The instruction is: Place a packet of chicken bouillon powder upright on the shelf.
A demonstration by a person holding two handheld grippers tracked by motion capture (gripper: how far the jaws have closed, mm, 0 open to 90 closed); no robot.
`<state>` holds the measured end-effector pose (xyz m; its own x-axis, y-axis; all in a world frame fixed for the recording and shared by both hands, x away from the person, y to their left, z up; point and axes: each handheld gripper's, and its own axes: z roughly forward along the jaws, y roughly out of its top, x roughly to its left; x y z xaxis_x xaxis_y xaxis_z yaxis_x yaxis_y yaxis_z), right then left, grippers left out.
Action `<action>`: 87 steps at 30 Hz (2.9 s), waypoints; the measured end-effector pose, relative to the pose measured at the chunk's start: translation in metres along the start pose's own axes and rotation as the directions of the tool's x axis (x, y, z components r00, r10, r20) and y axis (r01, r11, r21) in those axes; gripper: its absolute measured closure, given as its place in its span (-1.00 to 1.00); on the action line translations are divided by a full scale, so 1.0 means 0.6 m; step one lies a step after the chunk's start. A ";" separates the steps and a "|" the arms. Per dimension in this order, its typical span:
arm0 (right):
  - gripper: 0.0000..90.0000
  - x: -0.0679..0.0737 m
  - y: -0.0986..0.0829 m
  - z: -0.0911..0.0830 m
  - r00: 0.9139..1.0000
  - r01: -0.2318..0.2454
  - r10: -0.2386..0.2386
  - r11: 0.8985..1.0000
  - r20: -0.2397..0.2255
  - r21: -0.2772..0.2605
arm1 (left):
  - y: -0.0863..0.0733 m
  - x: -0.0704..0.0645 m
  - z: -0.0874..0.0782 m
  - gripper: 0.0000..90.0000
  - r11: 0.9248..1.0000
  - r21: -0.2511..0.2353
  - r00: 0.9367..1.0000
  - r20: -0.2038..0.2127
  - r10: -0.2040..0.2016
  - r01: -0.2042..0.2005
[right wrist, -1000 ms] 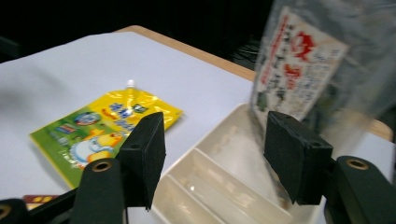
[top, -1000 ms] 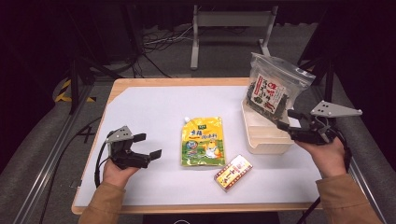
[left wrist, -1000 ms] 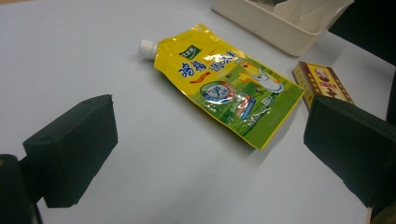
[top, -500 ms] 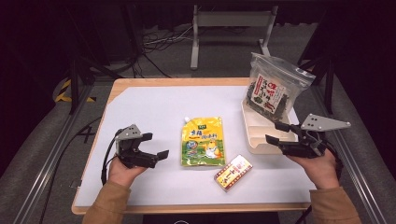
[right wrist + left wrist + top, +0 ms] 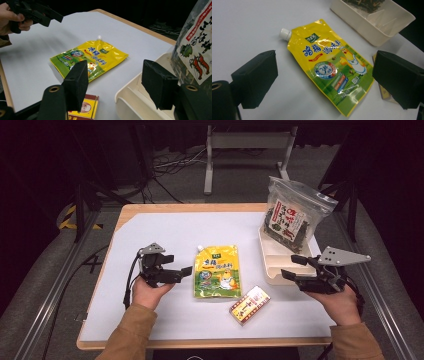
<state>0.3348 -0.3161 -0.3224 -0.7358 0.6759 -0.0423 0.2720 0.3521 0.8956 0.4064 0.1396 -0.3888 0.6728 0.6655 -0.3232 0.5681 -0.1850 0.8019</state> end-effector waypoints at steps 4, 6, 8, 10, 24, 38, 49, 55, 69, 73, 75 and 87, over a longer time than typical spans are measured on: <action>-0.15 0.003 -0.005 -0.002 1.000 0.000 0.000 1.000 0.006 0.005 | 0.007 0.001 0.023 -0.78 1.000 0.021 1.000 -0.016 0.012 -0.012; -0.15 0.005 -0.008 -0.003 1.000 0.000 0.000 1.000 0.010 0.008 | 0.010 0.003 0.032 -0.76 0.999 0.030 1.000 -0.023 0.017 -0.016; -0.15 0.007 -0.011 -0.004 1.000 0.002 -0.003 1.000 0.012 0.011 | 0.014 0.004 0.043 -0.74 0.999 0.040 0.999 -0.051 0.006 -0.004; -0.15 0.007 -0.014 -0.006 1.000 0.002 -0.002 1.000 0.015 0.014 | 0.019 0.007 0.056 -0.69 0.998 0.061 0.997 -0.080 -0.001 0.006; -0.16 0.002 -0.022 -0.012 0.999 -0.034 0.034 0.999 0.010 0.001 | 0.032 0.030 0.107 -0.35 0.991 0.116 0.997 -0.019 -0.070 0.072; -0.17 0.004 -0.021 -0.003 1.000 -0.029 0.029 1.000 -0.006 0.005 | 0.018 0.054 0.141 -0.42 0.968 0.209 0.991 -0.032 -0.133 0.137; -0.17 0.003 -0.024 -0.003 0.999 -0.033 0.033 0.999 -0.006 0.008 | 0.009 0.060 0.159 -0.19 0.959 0.223 0.984 -0.009 -0.179 0.176; -0.17 0.003 -0.024 -0.002 0.999 -0.036 0.036 0.999 -0.010 0.007 | 0.007 0.058 0.160 0.05 0.960 0.228 0.987 -0.020 -0.162 0.162; -0.18 0.002 -0.026 0.000 0.999 -0.041 0.041 0.999 -0.016 0.012 | 0.008 0.040 0.162 0.92 0.967 0.234 0.994 -0.066 -0.090 0.103; -0.17 0.002 -0.027 0.000 0.999 -0.044 0.045 0.999 -0.016 0.013 | 0.008 0.037 0.162 1.00 0.969 0.229 0.995 -0.062 -0.079 0.092; -0.17 0.002 -0.028 0.000 0.999 -0.045 0.045 0.999 -0.015 0.013 | 0.008 0.037 0.162 1.00 0.970 0.226 0.995 -0.060 -0.079 0.091; -0.14 0.003 -0.027 -0.001 0.999 -0.046 0.046 0.999 -0.018 0.013 | 0.016 0.026 0.141 1.00 0.985 0.167 0.999 -0.029 -0.044 0.048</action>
<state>0.3287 -0.3210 -0.3370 -0.7334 0.6798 0.0067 0.3134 0.3294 0.8907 0.4624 0.0869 -0.4285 0.6331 0.6939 -0.3429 0.6708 -0.2709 0.6904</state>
